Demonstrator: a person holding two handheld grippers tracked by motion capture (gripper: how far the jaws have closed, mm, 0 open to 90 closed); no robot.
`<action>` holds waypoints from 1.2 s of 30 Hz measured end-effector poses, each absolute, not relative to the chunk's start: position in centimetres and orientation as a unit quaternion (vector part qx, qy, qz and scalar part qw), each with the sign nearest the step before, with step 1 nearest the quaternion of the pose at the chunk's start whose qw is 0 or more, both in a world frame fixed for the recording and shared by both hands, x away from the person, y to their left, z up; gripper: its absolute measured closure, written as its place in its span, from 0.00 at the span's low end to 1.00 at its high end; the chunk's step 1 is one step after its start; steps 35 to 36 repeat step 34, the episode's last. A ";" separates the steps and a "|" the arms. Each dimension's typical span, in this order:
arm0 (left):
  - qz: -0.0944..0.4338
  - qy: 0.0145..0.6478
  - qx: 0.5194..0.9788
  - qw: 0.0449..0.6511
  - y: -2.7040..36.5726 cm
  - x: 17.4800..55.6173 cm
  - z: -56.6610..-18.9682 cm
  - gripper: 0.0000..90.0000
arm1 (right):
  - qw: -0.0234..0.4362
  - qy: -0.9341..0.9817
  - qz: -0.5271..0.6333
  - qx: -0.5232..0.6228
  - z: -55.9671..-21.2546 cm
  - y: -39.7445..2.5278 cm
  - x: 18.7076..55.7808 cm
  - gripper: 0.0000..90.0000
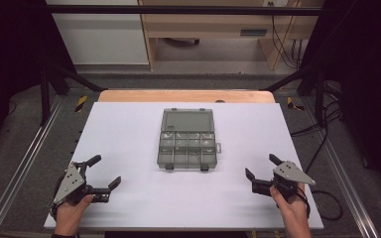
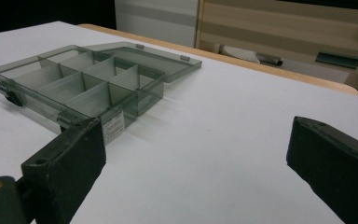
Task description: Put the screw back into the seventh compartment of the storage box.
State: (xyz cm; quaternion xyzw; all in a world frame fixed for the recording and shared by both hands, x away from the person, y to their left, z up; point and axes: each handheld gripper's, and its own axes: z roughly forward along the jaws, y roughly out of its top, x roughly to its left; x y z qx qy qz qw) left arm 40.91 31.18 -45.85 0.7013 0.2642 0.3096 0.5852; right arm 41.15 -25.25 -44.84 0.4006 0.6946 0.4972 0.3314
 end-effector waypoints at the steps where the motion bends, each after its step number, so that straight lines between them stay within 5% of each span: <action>1: 0.310 0.265 0.701 0.585 31.2 40.9 -45.9 0.01 | 0.331 0.693 0.500 0.400 -44.9 -25.2 41.2 0.05; 36: 0.314 0.278 0.692 0.587 31.9 40.9 -45.9 0.01 | 0.338 0.659 0.579 0.342 -47.0 -24.1 40.6 0.04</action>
